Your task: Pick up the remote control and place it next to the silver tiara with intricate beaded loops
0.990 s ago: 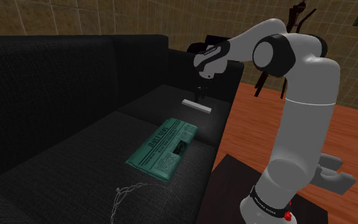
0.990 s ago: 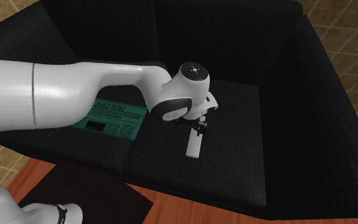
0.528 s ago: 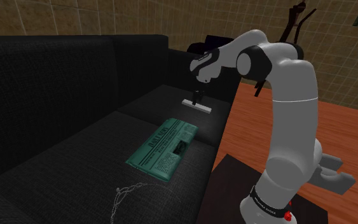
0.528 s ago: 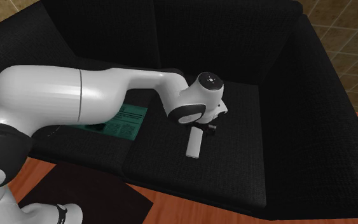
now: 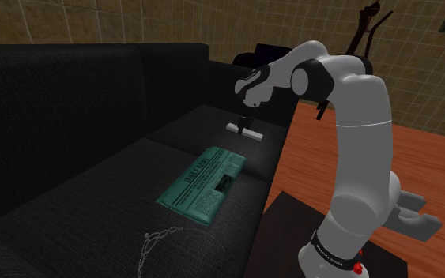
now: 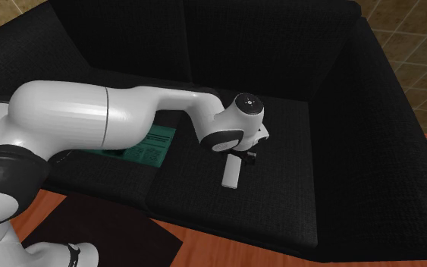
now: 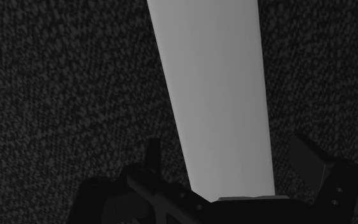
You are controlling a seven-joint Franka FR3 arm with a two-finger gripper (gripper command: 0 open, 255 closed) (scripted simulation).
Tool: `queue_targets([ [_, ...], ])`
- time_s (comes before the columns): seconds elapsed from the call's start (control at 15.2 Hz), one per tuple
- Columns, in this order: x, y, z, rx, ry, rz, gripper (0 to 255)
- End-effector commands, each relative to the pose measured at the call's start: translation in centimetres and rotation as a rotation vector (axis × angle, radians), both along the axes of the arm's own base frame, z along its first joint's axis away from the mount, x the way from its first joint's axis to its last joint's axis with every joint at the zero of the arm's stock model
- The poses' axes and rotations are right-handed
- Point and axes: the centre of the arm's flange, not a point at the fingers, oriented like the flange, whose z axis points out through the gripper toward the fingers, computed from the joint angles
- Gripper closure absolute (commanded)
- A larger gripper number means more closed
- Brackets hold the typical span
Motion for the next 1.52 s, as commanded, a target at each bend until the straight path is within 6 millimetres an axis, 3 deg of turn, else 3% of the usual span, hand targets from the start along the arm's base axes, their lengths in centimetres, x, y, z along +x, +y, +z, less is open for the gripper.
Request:
queue_targets([
  [0.0,0.0,0.0,0.0,0.0,0.0,0.0,0],
  [0.13,0.0,0.0,0.0,0.0,0.0,0.0,0],
  [0.2,0.0,0.0,0.0,0.0,0.0,0.0,255],
  [0.79,0.0,0.0,0.0,0.0,0.0,0.0,255],
  [1.45,0.0,0.0,5.3,0.0,0.0,0.0,255],
])
